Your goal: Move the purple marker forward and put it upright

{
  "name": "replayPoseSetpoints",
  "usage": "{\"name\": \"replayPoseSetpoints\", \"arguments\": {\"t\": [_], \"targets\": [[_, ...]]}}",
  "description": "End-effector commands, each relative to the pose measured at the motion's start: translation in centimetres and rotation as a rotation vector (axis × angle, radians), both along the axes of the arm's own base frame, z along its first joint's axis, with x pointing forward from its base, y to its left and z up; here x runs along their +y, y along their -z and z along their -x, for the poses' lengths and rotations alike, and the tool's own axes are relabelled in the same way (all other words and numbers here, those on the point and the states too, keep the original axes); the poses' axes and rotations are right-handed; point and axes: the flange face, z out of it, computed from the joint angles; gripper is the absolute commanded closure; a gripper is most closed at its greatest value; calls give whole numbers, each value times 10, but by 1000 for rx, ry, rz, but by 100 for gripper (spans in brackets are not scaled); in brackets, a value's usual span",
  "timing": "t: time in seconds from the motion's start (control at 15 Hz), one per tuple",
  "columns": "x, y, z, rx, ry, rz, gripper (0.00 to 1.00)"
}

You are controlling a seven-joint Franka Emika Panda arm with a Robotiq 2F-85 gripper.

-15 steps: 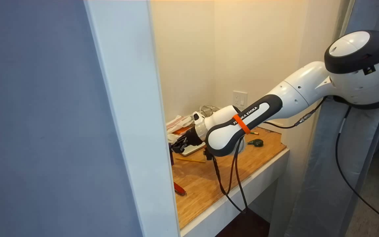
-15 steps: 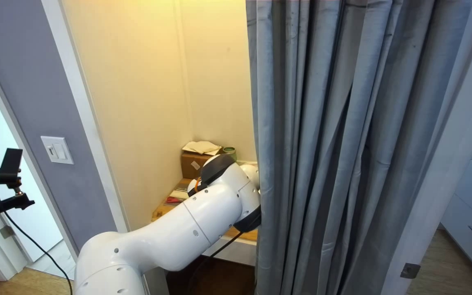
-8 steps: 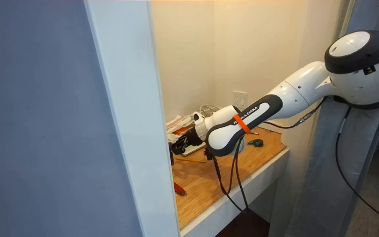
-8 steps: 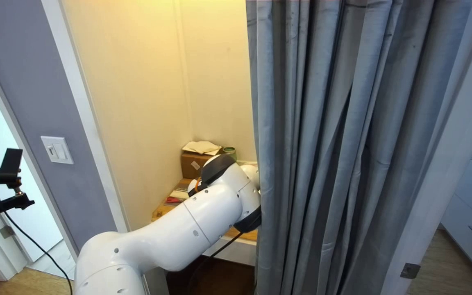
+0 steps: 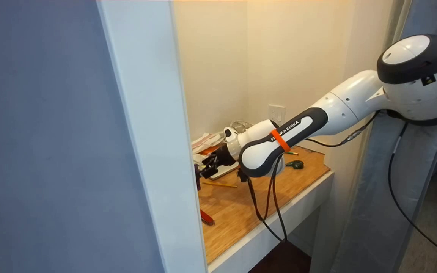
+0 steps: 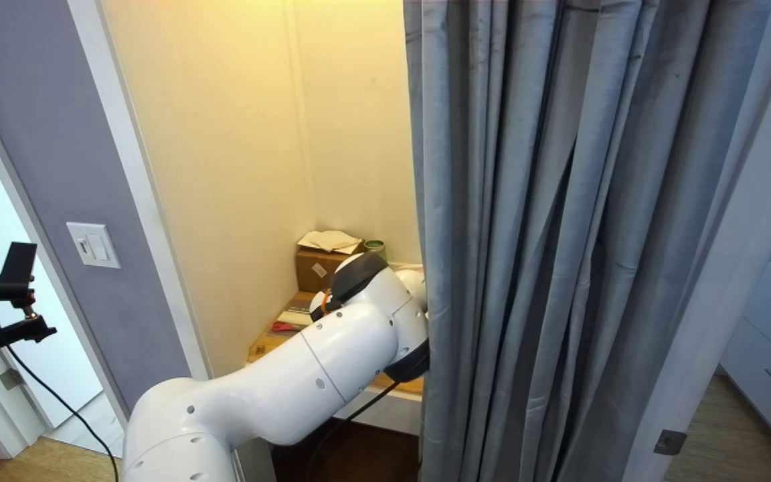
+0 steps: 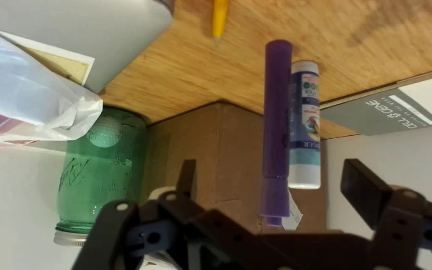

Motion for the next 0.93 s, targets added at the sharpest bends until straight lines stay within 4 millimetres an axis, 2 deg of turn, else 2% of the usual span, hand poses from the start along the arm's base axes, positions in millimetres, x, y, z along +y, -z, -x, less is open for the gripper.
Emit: {"name": "replayPoseSetpoints", "arguments": {"t": [0.0,0.2,0.47,0.73,0.87], "targets": [[-4,-14,-1,32,-27,35,0],[-9,-42,2,134,16,80,0],[-20,-96,-5,203,138,178,0],[-24,-149,11,291,278,250,0],[-25,-167,23,329,349,296,0]]}}
